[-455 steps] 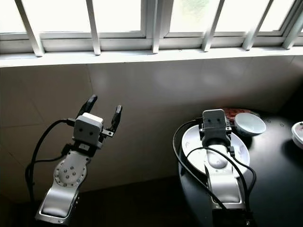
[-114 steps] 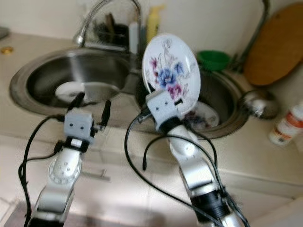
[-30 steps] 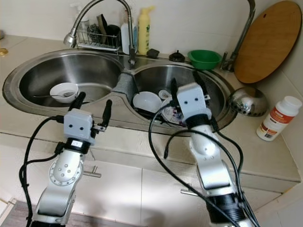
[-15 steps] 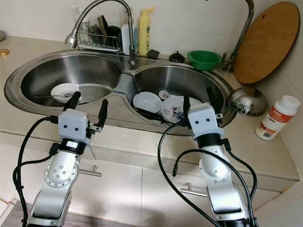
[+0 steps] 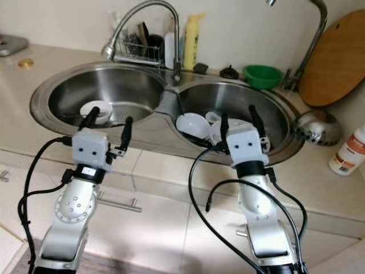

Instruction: Kitchen organization

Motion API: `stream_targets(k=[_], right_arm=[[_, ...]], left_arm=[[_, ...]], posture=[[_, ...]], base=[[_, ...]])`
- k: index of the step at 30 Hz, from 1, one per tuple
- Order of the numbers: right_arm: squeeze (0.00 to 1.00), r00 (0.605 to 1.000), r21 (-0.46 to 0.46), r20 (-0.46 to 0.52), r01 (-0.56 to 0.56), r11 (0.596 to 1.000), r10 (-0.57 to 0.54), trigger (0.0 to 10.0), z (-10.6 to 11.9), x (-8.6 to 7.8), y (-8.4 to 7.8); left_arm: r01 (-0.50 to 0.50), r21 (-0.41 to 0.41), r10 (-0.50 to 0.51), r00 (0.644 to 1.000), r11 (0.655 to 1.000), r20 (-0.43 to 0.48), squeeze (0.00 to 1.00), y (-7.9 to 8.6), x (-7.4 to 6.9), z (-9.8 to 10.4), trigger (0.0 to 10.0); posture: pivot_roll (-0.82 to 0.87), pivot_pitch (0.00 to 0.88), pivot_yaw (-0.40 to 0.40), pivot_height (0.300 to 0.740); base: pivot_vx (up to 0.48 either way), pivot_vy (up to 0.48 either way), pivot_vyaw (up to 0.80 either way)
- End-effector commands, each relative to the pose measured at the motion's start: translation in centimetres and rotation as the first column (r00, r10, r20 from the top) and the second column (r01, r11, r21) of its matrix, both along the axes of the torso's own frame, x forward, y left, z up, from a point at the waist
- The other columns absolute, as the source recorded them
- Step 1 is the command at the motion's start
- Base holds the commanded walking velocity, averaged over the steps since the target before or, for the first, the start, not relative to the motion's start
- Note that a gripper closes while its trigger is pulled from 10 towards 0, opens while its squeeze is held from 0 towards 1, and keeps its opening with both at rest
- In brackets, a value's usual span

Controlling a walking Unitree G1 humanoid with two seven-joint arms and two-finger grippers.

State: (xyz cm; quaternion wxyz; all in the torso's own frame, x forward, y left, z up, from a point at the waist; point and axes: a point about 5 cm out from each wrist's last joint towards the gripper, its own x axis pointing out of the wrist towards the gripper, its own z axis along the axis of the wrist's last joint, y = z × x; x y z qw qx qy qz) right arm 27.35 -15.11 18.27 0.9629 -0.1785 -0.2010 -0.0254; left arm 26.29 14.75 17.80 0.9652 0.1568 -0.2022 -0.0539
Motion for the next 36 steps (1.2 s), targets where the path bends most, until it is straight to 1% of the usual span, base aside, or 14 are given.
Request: stream_targets(k=[1, 36], right_arm=[[0.0, 1.0, 0.006, -0.006, 0.0, 1.0, 0.0, 10.0, -0.02, 0.14, 0.24], [0.0, 1.0, 0.015, -0.007, 0.022, 1.0, -0.022, 10.0, 0.01, 0.59, -0.06]], left_arm=[[0.003, 0.005, -0.003, 1.0, 1.0, -0.007, 0.0, 0.11, 0.13, 0.03, 10.0], [0.011, -0.002, -0.011, 1.0, 1.0, -0.011, 0.0, -0.22, 0.32, -0.18, 10.0]], posture=[[0.09, 0.0, -0.069, 0.74], [0.09, 0.0, -0.073, 0.74]], base=[[0.0, 0.48, 0.0], [0.0, 0.48, 0.0]])
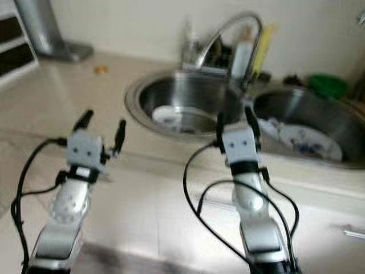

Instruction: Kitchen organization

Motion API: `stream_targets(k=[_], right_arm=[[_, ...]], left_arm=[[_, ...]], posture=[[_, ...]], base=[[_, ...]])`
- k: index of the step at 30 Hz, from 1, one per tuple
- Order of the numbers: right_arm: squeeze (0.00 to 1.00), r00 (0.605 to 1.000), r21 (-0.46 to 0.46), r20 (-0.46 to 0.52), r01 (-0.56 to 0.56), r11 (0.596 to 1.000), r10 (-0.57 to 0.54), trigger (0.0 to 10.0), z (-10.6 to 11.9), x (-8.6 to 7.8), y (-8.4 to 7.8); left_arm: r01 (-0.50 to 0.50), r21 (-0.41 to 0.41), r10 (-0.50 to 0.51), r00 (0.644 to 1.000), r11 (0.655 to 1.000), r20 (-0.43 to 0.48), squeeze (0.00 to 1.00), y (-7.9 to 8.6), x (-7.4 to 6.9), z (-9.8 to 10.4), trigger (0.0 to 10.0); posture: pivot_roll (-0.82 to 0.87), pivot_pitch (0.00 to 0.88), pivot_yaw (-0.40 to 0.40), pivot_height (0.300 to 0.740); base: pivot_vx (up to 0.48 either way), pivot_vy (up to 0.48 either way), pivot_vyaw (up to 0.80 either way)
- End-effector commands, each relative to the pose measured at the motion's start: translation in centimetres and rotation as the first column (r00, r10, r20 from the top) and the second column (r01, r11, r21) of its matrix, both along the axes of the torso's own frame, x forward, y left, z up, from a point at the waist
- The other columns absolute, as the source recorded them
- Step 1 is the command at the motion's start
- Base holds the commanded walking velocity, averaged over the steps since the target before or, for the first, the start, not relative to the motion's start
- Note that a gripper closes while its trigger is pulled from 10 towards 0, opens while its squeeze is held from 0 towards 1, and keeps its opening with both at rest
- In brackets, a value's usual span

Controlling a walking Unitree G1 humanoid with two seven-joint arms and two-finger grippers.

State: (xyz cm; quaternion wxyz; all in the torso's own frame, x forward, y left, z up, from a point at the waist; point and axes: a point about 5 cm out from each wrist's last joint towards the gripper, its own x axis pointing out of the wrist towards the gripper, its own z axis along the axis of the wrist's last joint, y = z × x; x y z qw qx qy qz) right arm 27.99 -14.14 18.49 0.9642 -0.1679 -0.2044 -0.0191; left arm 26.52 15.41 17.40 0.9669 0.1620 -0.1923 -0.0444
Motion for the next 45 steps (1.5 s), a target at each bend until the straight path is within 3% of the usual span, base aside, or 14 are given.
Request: stream_targets(k=[1, 9, 18, 32, 38, 45], right_arm=[[0.0, 0.999, -0.002, -0.012, 0.04, 0.999, -0.04, 10.0, -0.2, 0.0, -1.0], [0.0, 0.998, 0.019, -0.042, 0.048, 0.999, -0.047, 10.0, -0.4, 0.2, -1.1], [0.0, 0.998, 0.006, -0.024, 0.051, 0.999, -0.051, 10.0, -0.1, 0.1, -1.2], [0.0, 0.999, -0.011, -0.017, 0.033, 0.999, -0.033, 10.0, -0.2, 0.0, -0.9], [0.0, 0.996, -0.036, -0.077, -0.044, 0.998, 0.041, 10.0, -1.2, -0.6, -0.3], [0.0, 0.997, -0.032, -0.071, -0.026, 0.999, 0.024, 10.0, -1.1, -0.6, -0.6]], left_arm=[[0.034, -0.007, -0.034, 0.999, 0.999, 0.007, 0.0, -0.9, 0.1, 0.2, 10.0], [0.035, -0.006, -0.035, 0.999, 0.999, 0.011, 0.0, -0.9, 0.1, 0.3, 10.0], [0.037, 0.006, -0.037, 0.999, 0.999, 0.018, 0.0, -1.1, 0.0, 0.2, 10.0], [0.027, 0.014, -0.028, 0.999, 1.0, 0.02, 0.0, -1.1, 0.0, 0.1, 10.0], [0.035, 0.033, -0.035, 0.999, 0.999, -0.006, 0.0, -1.0, -0.6, -0.5, 10.0], [0.04, 0.025, -0.04, 0.999, 0.999, 0.003, 0.0, -1.2, -0.3, -0.2, 10.0]], posture=[[0.09, 0.0, -0.073, 0.74], [0.09, 0.0, -0.075, 0.74], [0.08, 0.0, -0.075, 0.74], [0.08, 0.0, -0.076, 0.74], [0.08, 0.0, -0.074, 0.74], [0.08, 0.0, -0.071, 0.74]], base=[[0.0, 0.48, 0.0], [0.0, 0.442, -0.44], [0.0, 0.0, -0.64], [0.0, 0.0, 0.0], [0.0, 0.0, 0.0], [0.0, 0.0, 0.0]])
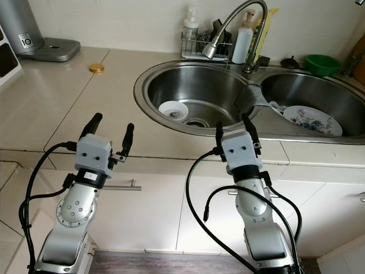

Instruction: Kitchen organization

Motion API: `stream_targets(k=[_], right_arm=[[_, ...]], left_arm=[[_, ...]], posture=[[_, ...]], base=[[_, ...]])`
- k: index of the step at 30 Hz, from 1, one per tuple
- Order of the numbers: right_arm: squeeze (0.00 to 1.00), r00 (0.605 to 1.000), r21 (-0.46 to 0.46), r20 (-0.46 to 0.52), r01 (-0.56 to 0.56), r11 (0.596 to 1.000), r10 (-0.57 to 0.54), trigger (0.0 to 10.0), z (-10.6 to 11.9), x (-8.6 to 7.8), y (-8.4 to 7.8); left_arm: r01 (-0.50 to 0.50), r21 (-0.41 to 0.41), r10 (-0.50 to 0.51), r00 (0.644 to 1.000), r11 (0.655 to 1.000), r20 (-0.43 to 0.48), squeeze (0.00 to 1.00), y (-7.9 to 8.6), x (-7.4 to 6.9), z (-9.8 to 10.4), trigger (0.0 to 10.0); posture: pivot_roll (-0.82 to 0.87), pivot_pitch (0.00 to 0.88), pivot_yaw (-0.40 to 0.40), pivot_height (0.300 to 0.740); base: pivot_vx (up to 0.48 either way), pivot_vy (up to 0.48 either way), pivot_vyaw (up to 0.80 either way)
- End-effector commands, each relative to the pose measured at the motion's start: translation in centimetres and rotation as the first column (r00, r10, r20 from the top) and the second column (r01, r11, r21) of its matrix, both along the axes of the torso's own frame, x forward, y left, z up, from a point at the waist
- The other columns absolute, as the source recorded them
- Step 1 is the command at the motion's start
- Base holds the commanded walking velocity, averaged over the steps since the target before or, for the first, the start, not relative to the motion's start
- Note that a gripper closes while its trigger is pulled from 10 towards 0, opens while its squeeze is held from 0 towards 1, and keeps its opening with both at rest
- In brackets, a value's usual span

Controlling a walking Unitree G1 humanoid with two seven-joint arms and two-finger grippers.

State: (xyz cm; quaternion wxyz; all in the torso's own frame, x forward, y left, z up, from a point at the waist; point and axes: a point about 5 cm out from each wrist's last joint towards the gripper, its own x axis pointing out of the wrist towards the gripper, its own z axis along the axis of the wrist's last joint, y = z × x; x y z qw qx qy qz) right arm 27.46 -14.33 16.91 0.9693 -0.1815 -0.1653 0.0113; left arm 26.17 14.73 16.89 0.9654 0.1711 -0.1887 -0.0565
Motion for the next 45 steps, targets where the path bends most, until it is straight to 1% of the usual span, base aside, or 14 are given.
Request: stream_targets(k=[1, 3, 9, 19, 36, 45], right_arm=[[0.0, 1.0, 0.003, 0.019, 0.017, 1.0, -0.017, 10.0, 0.48, -0.08, -0.47], [0.0, 1.0, 0.004, 0.019, 0.018, 1.0, -0.018, 10.0, 0.47, -0.03, -0.48], [0.0, 1.0, 0.005, 0.016, 0.016, 1.0, -0.016, 10.0, 0.34, 0.03, -0.27], [0.0, 1.0, 0.009, 0.014, 0.021, 1.0, -0.021, 10.0, 0.26, 0.04, -0.39], [0.0, 1.0, 0.011, 0.007, 0.026, 1.0, -0.026, 10.0, 0.08, 0.09, -0.42], [0.0, 0.999, 0.01, 0.003, 0.042, 0.999, -0.042, 10.0, 0.05, 0.16, -0.72]], left_arm=[[0.022, 0.002, -0.022, 1.0, 1.0, 0.013, 0.0, -0.54, 0.02, 0.26, 10.0], [0.023, 0.007, -0.023, 1.0, 1.0, 0.014, 0.0, -0.56, -0.02, 0.25, 10.0], [0.031, -0.019, -0.03, 0.999, 0.999, 0.013, 0.0, -0.64, -0.02, 0.28, 10.0], [0.032, -0.03, -0.032, 0.999, 0.999, 0.002, 0.0, -0.68, 0.01, 0.16, 10.0], [0.038, -0.037, -0.038, 0.999, 0.999, -0.005, 0.0, -0.74, 0.09, 0.12, 10.0], [0.036, -0.029, -0.036, 0.999, 0.999, 0.001, 0.0, -0.72, 0.12, 0.11, 10.0]], posture=[[0.08, 0.0, -0.071, 0.74], [0.08, 0.0, -0.07, 0.74], [0.08, 0.0, -0.073, 0.74], [0.08, 0.0, -0.073, 0.74], [0.08, 0.0, -0.071, 0.74], [0.08, 0.0, -0.069, 0.74]], base=[[0.0, 0.0, 0.0], [0.0, 0.0, 0.0], [0.0, 0.0, 0.0], [0.0, 0.0, 0.0], [-0.306, 0.0, 0.0], [0.0, 0.0, 0.0]])
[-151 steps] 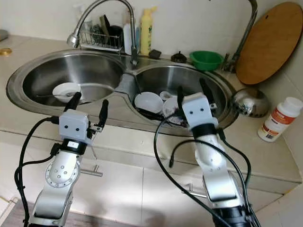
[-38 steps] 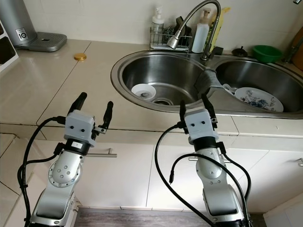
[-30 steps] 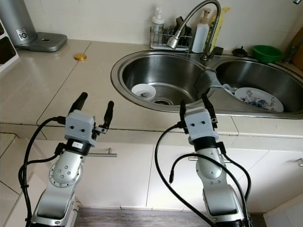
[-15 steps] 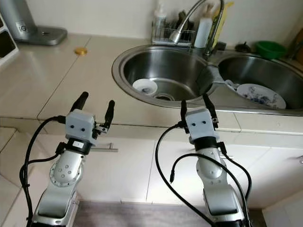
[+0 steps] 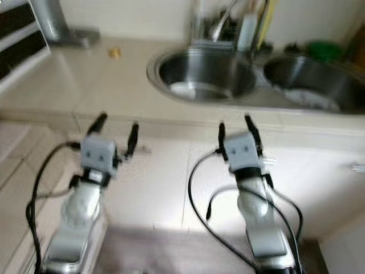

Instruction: Kitchen organization

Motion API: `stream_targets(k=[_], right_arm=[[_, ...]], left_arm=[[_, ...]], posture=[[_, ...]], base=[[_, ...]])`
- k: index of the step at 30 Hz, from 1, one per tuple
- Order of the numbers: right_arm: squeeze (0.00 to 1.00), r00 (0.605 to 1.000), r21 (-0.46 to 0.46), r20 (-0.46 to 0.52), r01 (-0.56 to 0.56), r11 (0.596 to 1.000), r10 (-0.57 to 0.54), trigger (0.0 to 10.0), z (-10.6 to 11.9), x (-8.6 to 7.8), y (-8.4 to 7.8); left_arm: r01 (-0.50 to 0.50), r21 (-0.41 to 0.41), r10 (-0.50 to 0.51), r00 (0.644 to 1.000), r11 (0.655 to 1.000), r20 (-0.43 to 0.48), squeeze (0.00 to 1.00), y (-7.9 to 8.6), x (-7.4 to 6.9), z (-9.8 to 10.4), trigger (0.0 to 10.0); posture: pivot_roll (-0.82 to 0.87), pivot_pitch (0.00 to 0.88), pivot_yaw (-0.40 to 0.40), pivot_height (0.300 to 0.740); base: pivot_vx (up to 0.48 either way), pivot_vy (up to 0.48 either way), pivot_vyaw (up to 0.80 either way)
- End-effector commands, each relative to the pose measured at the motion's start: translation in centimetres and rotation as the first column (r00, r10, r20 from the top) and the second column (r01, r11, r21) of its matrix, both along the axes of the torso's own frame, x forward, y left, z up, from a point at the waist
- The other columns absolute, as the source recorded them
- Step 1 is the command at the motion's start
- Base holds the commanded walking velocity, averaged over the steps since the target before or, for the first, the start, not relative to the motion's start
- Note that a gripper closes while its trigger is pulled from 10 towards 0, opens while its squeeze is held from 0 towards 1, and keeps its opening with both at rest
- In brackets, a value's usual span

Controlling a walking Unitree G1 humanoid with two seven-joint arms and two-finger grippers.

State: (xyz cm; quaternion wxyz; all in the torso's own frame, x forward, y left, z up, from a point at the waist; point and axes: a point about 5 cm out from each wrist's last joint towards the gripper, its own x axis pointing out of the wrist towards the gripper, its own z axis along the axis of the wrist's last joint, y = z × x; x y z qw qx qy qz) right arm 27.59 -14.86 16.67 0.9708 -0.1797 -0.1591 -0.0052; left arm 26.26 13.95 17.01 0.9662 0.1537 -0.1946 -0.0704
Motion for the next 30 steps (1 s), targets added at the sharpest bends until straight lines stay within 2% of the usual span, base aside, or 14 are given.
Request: stream_targets(k=[1, 23, 28, 30], right_arm=[[0.0, 1.0, 0.001, 0.009, 0.01, 1.0, -0.01, 10.0, 0.3, 0.0, -0.2], [0.0, 1.0, 0.0, -0.006, 0.023, 1.0, -0.023, 10.0, 0.0, 0.1, -0.5], [0.0, 0.999, -0.015, -0.041, 0.013, 1.0, -0.013, 10.0, -0.6, -0.4, -0.8], [0.0, 0.996, -0.012, -0.087, 0.019, 1.0, -0.02, 10.0, -1.4, -0.8, -1.2]], left_arm=[[0.0, 0.0, 0.0, 1.0, 1.0, -0.005, 0.0, 0.0, 0.0, 0.0, 10.0], [-0.001, 0.002, 0.001, 1.0, 1.0, -0.018, 0.0, 0.1, 0.0, -0.3, 10.0], [0.013, 0.014, -0.012, 0.997, 1.0, -0.08, 0.0, 0.2, -0.5, -1.5, 10.0], [0.027, -0.008, -0.028, 0.989, 1.0, -0.146, 0.0, 0.2, -0.9, -2.7, 10.0]], posture=[[0.08, 0.0, -0.07, 0.74], [0.07, 0.0, -0.072, 0.74], [0.07, 0.0, -0.07, 0.74], [0.07, 0.0, -0.069, 0.74]], base=[[0.0, 0.0, 0.0], [0.0, 0.0, 0.0], [0.0, 0.0, 0.0], [0.0, 0.0, 0.0]])
